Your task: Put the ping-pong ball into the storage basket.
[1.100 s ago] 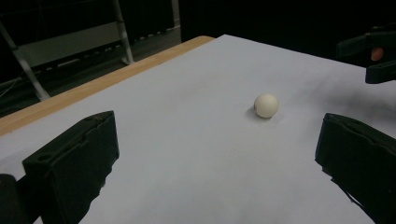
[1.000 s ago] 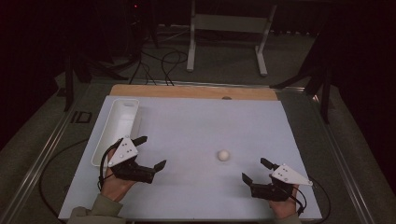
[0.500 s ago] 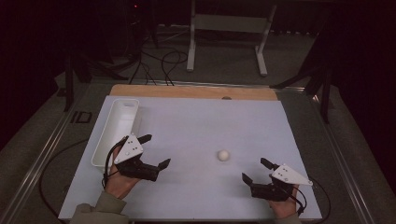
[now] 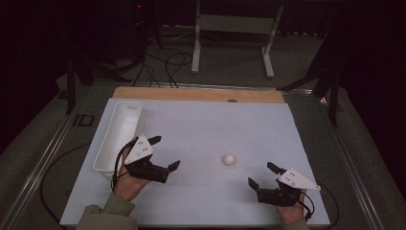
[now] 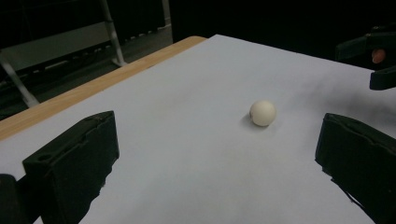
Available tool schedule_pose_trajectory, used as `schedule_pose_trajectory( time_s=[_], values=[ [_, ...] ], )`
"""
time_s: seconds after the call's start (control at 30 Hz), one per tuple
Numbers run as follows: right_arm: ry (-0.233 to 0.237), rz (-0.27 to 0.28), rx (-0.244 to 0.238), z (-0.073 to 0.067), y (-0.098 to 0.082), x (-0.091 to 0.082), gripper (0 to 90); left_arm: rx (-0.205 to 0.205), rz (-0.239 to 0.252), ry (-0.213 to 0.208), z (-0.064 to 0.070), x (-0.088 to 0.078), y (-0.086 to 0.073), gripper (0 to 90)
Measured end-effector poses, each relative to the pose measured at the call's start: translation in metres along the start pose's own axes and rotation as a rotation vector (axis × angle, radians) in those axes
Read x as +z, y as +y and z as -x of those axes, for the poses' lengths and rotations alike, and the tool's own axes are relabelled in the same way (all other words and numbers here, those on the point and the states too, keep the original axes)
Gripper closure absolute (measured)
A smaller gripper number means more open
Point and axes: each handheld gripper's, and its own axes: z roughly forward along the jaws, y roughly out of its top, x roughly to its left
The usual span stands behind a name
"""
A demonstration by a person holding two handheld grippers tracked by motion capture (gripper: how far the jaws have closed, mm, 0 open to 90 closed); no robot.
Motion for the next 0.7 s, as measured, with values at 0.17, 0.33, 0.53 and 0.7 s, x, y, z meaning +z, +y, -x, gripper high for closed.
schedule_pose_trajectory(
  time_s=[0.17,0.33,0.53,0.7],
  values=[
    [0.0,0.0,0.0,0.0,0.0,0.0,8.5,-0.004,0.006,-0.004,-0.001,0.004,0.002,0.1],
    [-0.006,0.002,0.001,0.001,0.0,0.0,8.4,-0.003,0.006,-0.006,-0.001,0.01,0.003,0.2],
    [-0.012,0.001,0.002,0.002,0.0,-0.001,8.5,-0.003,0.011,-0.01,0.0,0.016,0.006,0.2],
    [-0.018,0.001,0.003,0.003,0.0,-0.001,8.5,-0.001,0.012,-0.015,0.001,0.019,0.008,0.2]
  ],
)
